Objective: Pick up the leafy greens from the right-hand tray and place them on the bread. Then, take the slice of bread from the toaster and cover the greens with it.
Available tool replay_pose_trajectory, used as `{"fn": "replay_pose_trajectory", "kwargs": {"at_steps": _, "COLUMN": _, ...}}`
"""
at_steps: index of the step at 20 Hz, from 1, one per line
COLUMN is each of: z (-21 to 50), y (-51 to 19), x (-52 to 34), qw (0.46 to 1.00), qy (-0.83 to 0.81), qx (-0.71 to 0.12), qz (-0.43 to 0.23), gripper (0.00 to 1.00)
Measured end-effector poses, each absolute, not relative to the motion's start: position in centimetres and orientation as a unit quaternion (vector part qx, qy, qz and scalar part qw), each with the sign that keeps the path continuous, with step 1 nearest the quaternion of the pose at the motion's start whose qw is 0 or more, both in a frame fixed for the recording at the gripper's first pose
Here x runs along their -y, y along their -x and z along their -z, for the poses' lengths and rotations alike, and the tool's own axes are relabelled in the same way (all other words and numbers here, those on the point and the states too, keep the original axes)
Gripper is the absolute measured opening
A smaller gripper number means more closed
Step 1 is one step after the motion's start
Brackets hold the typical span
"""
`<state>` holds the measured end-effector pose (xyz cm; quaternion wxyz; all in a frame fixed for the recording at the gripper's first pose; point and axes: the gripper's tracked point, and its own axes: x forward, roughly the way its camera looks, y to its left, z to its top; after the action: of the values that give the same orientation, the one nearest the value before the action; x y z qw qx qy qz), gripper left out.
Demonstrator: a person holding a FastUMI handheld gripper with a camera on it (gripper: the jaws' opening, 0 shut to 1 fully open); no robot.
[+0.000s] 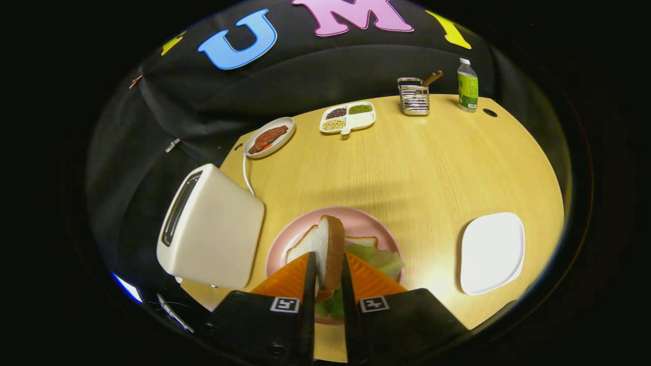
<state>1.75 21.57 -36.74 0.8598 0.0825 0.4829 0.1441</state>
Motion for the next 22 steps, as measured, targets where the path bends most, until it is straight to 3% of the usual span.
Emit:
{"fn": "replay_pose_trajectory", "kwargs": {"at_steps": 2, "z": 37.3, "y": -1.6, "x": -20.7, "qw": 0.859, "qy": -0.073, "qx": -0.487, "qz": -0.136, "gripper": 0.41}}
{"fn": "replay_pose_trajectory", "kwargs": {"at_steps": 10, "z": 37.3, "y": -1.6, "x": -18.2, "qw": 0.867, "qy": -0.055, "qx": -0.482, "qz": -0.118, "gripper": 0.63}}
{"fn": "replay_pose_trajectory", "kwargs": {"at_steps": 13, "z": 36.0, "y": -1.8, "x": -17.4, "qw": 0.879, "qy": -0.055, "qx": -0.461, "qz": -0.108, "gripper": 0.96}}
{"fn": "replay_pose_trajectory", "kwargs": {"at_steps": 22, "z": 24.0, "y": -4.8, "x": -12.9, "qw": 0.939, "qy": -0.017, "qx": -0.331, "qz": -0.088, "gripper": 0.99}}
